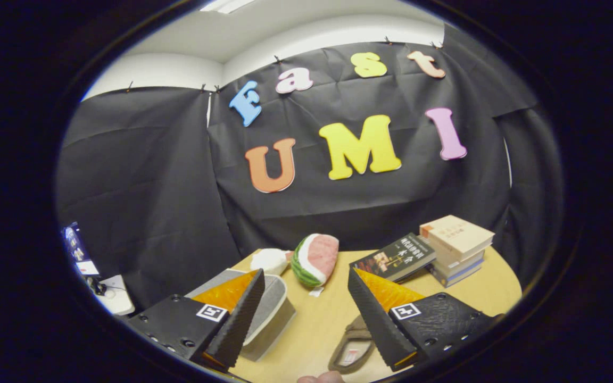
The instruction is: Open the storage box then place both shoes into the box .Put the left shoe in first, then the right shoe, with the right side of both shoes facing outward in a uniform manner.
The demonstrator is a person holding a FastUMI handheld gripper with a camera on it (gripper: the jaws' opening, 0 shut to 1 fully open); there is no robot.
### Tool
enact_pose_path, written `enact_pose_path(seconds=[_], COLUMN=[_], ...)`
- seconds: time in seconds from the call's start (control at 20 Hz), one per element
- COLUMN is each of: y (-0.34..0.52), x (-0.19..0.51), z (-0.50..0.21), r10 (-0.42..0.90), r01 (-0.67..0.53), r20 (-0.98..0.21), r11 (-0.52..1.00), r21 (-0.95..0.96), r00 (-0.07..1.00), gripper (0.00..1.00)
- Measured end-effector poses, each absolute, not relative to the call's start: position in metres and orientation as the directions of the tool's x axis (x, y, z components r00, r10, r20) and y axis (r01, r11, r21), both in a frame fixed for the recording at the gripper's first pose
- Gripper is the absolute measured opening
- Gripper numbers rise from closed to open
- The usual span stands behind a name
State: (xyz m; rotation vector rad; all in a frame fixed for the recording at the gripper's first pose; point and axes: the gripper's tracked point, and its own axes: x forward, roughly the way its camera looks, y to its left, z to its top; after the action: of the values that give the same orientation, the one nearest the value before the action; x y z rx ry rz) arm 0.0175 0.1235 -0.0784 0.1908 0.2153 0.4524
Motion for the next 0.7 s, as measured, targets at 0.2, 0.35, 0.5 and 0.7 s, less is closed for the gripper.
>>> enact_pose_path(seconds=[0.2,0.35,0.5,0.7], y=[0.171,0.201,0.223,0.244], x=[0.01,0.006,0.009,0.009], z=[-0.125,-0.163,-0.193,-0.22], r10=[0.558,0.619,0.663,0.719], r01=[-0.478,-0.488,-0.476,-0.453], r20=[-0.238,-0.298,-0.335,-0.352], r11=[0.818,0.771,0.729,0.667], r21=[0.32,0.409,0.492,0.591], r00=[0.795,0.727,0.669,0.599], gripper=[0.96,0.96,0.96,0.96])
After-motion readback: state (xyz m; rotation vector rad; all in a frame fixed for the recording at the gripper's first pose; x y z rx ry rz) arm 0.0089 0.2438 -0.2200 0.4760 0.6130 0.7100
